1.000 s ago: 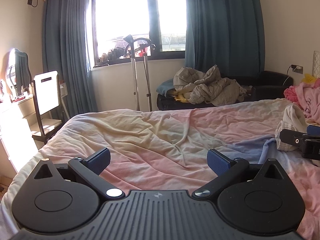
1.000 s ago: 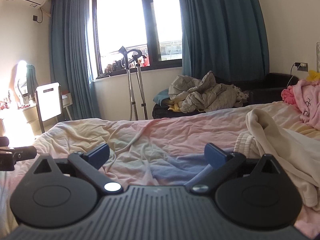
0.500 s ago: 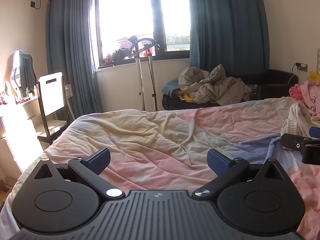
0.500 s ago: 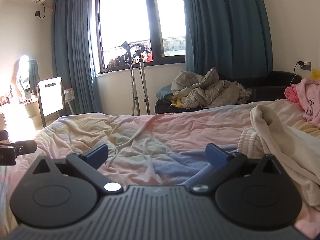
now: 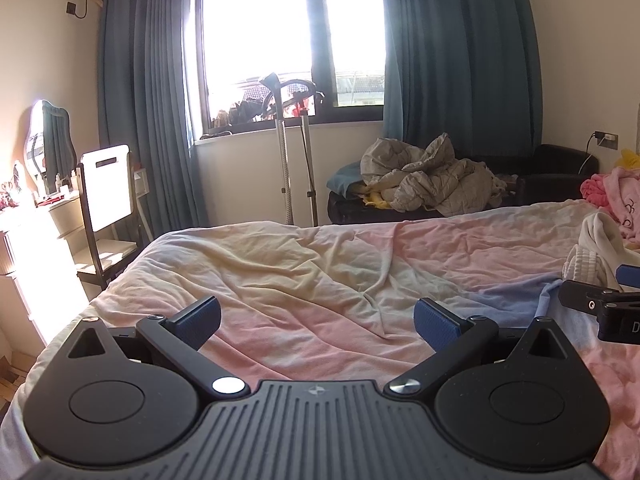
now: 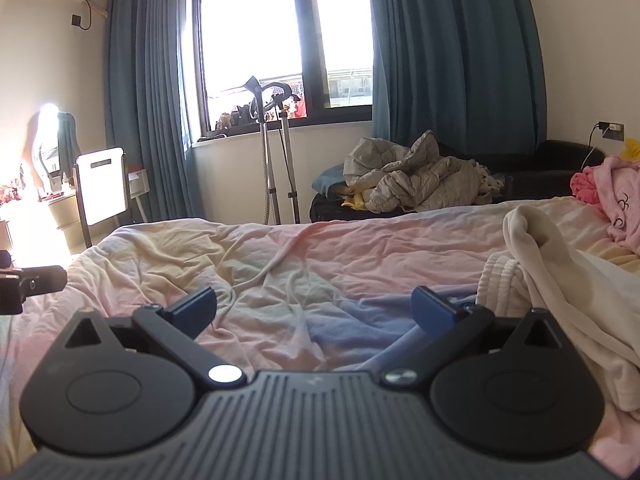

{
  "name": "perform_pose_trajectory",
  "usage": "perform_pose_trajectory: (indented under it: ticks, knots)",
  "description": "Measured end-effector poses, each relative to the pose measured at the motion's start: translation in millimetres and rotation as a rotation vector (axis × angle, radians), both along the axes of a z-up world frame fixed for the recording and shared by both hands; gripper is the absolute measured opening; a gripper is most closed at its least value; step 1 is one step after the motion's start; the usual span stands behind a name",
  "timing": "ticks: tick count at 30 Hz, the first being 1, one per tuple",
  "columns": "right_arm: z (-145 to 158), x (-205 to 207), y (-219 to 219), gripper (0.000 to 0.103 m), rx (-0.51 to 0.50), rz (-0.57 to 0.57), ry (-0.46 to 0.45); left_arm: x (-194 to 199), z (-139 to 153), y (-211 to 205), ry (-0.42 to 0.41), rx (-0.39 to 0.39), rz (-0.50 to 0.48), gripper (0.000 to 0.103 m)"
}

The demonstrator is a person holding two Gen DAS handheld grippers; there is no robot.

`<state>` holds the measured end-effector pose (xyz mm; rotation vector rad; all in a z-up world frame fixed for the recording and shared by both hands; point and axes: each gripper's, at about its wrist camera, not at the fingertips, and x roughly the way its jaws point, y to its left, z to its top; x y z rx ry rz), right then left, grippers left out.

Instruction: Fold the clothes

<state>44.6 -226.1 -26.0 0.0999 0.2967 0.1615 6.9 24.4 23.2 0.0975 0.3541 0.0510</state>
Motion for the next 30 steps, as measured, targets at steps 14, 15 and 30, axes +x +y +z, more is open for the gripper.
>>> perform_pose_trajectory:
  ticks: [14, 15, 30]
  knots:
    - [-0.8, -0.4, -1.2, 0.103, 0.003, 0.005, 0.009, 3.3, 0.5, 2.2, 0.014, -0.004, 0.015, 0.103]
    - [-0.7, -0.5, -1.3, 0.103, 0.004, 0.005, 0.009, 3.2, 0.5, 2.1, 0.013, -0.003, 0.015, 0.103]
    - [0.1, -2.0, -1.7, 0.103, 0.010, 0.006, 0.011, 4.6, -2.1, -1.3, 0.019, 0.016, 0.017, 0.103]
